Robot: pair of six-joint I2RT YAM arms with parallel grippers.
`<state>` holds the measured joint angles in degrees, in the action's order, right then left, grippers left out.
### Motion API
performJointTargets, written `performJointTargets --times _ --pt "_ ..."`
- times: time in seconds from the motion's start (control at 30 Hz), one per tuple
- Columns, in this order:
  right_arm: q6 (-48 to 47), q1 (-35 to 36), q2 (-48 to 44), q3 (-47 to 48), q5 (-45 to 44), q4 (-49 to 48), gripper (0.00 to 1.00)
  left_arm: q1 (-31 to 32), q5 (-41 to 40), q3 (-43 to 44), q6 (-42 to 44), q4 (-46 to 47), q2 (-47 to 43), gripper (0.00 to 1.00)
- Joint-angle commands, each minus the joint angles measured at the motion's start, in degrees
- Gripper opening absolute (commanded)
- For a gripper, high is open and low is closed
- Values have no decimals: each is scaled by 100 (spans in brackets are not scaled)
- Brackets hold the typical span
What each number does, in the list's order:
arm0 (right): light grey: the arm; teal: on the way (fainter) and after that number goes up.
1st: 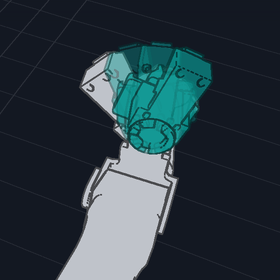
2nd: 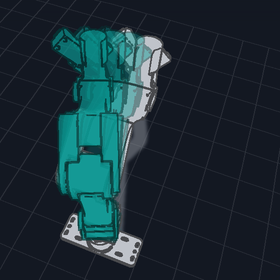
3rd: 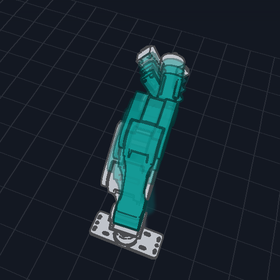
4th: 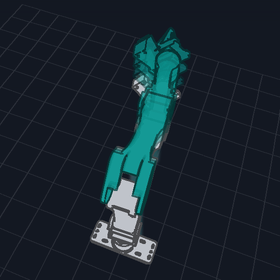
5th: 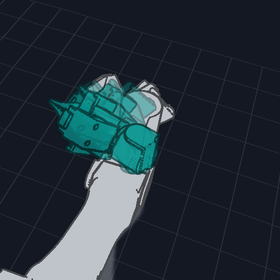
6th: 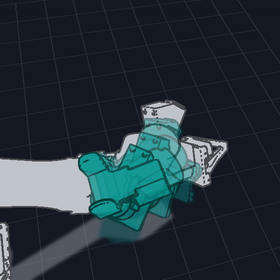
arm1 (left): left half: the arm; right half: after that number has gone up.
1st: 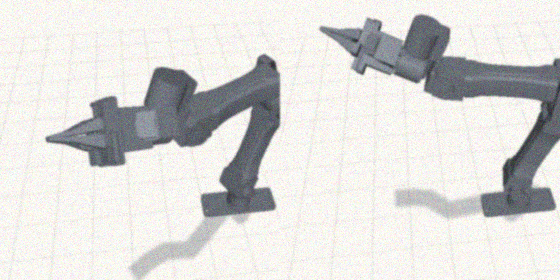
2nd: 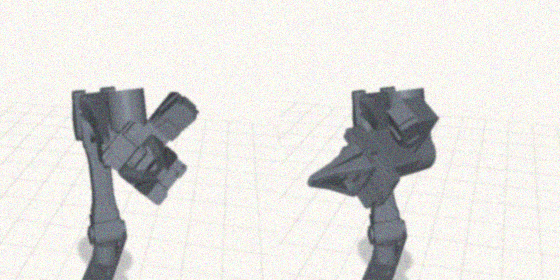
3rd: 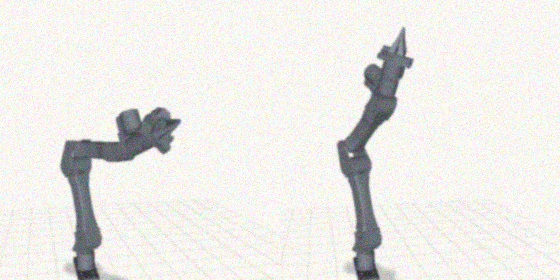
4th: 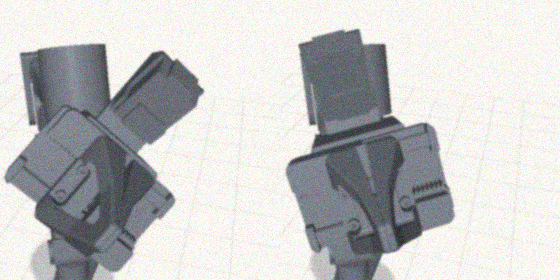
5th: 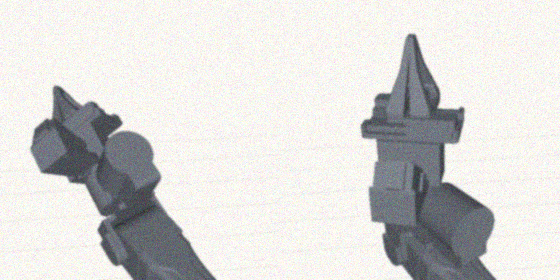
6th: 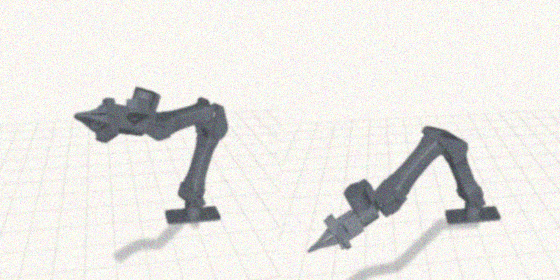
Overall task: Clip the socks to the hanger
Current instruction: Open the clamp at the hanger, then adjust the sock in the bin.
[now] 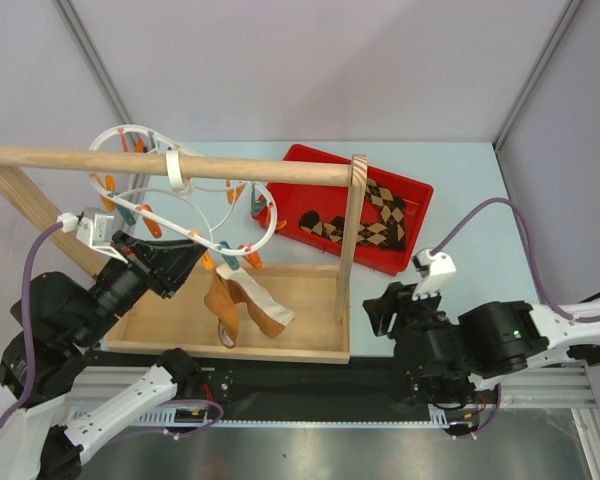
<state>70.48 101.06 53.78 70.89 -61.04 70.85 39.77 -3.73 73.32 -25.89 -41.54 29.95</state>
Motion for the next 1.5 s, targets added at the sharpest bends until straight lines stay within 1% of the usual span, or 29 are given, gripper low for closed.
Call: performJointTargets --times 0.0,0.07,0.17,0.2,0.23,0.27,0.3,0.33,0.37,0.4,0.43,0.47,0.5,0.53,0.57,0.6,0.7,0.73,0.77,0.93,0.97,1.07,1.1,1.13,1.2,1.3,1.4,1.47 --pt "1293 -112 -341 -93 -348 1625 56 22 -357 192 -785 -293 81 0" --pt "1293 -261 -552 -260 -356 1608 54 22 -348 200 -1014 -372 63 0" --pt "1031 -717 -632 -418 -453 1406 50 13 -357 200 -1242 -503 19 0" --pt "742 -884 -632 -436 -436 1223 50 13 -348 209 -1313 -539 10 0" --pt "226 -1399 -623 -488 -366 507 50 13 -348 209 -1374 -566 -7 0" --pt "-928 -1726 -623 -541 -243 13 51 13 -331 218 -1497 -592 -16 0" --pt "-1557 -2208 -562 -655 315 -445 52 22 -322 218 -1550 -653 -42 0" --pt "-1972 -3170 -544 -690 686 -1128 52 22 -322 244 -1585 -680 -51 0" --pt "-2307 -3745 -535 -734 1064 -1431 52 31 -339 253 -1673 -715 -60 0" --pt "-3059 -4247 -587 -944 1868 -2095 52 22 -339 244 -1709 -750 -95 0" --pt "-3353 -4713 -631 -1041 2311 -2423 52 22 -322 227 -1744 -768 -121 0" --pt "-3626 -5692 -641 -1138 2759 -2696 52 22 -313 209 -1831 -794 -148 0" --pt "-3968 -6102 -632 -1183 3529 -2925 52 22 -304 192 -1858 -794 -200 0" --pt "-4111 -6542 -484 -1227 3876 -3267 52 13 -295 139 -1876 -777 -227 0" --pt "-4234 -7199 -378 -1210 4193 -3392 52 13 -304 104 -1893 -751 -262 0" --pt "-4314 -7536 -203 -1192 4831 -3515 52 22 -330 69 -1920 -733 -306 0" --pt "-4613 -8275 456 -1183 5862 -4227 53 13 -383 -230 -2016 -434 -569 0" --pt "-4709 -8356 649 -1148 5945 -4533 53 13 -435 -291 -2043 -434 -613 0" --pt "-4762 -8417 1182 -913 5989 -4580 54 22 -488 -301 -2034 -460 -622 0" --pt "-5017 -8488 2767 -25 6060 -4940 59 13 -568 -485 -1973 -329 -701 0" --pt "-4991 -8506 3326 325 6051 -4906 59 13 -568 -520 -1938 -259 -736 0" --pt "-5026 -8524 4129 942 5815 -4459 59 13 -620 -564 -1815 -276 -763 0" --pt "-5044 -8524 4567 1283 5779 -4179 59 22 -621 -582 -1788 -284 -772 0" --pt "-5053 -8515 4798 1400 5691 -4071 59 22 -629 -625 -1753 -285 -781 0" --pt "-5140 -8515 5228 1567 5419 -3861 57 22 -629 -713 -1727 -224 -816 0" --pt "-5254 -8532 5528 1446 5251 -3894 56 13 -638 -906 -1665 -136 -833 0" --pt "-5272 -8532 5687 1340 5172 -3921 54 13 -682 -995 -1630 -126 -842 0" --pt "-5237 -8532 5749 1103 5172 -4069 53 13 -708 -1021 -1612 -126 -895 0"
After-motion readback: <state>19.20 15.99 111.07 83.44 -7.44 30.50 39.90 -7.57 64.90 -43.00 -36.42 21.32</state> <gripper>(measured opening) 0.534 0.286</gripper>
